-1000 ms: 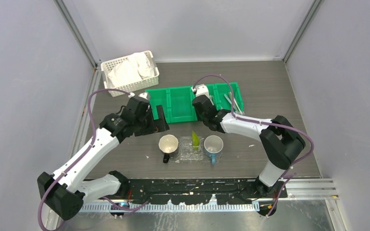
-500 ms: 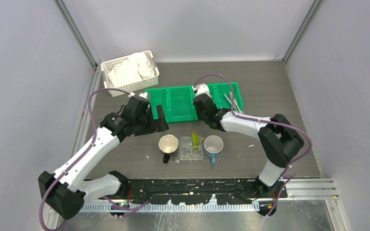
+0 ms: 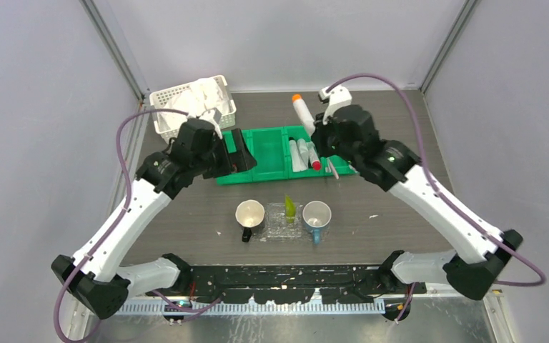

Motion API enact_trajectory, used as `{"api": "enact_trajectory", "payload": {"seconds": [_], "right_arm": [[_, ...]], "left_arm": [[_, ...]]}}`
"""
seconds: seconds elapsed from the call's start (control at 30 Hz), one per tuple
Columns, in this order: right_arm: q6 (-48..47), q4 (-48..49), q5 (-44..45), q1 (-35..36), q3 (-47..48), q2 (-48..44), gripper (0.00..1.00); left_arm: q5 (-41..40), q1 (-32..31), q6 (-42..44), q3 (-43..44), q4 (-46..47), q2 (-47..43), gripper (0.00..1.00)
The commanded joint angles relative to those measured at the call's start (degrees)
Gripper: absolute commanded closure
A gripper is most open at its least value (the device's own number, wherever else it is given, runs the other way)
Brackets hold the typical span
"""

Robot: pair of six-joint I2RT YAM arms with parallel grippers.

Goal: Prepare toiletry sets of a toothbrush and toothpaste on the tray

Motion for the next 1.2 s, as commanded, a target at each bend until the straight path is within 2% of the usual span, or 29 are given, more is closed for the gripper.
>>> {"api": "enact_trajectory", "payload": {"seconds": [0.0, 0.13, 0.37, 0.67, 1.17], "right_arm": [[3.32, -13.82, -11.13, 1.14, 7.09, -5.48, 0.99], [7.11, -15.85, -13.68, 4.60, 5.99, -9.50, 0.99], [10.20, -16.25, -11.15, 12.24, 3.22, -11.19, 0.99], [10.76, -15.40, -10.13, 18.95, 5.80, -6.53, 0.99], [5.99, -12.93, 0.14, 18.70, 17.61, -2.98, 0.99]], "left_arm": [[4.46, 0.39, -0.58, 9.95, 3.13, 3.97, 0.00], [9.05, 0.39, -3.19, 14.56, 6.26, 7.50, 0.00], [14.57, 0.26, -9.23, 13.42, 16.14, 8.83, 0.00], [12.19, -0.09, -8.13, 11.62, 13.74, 10.38, 0.00], [7.26, -6.05, -8.64, -0.34, 14.26, 4.38, 0.00]]}}
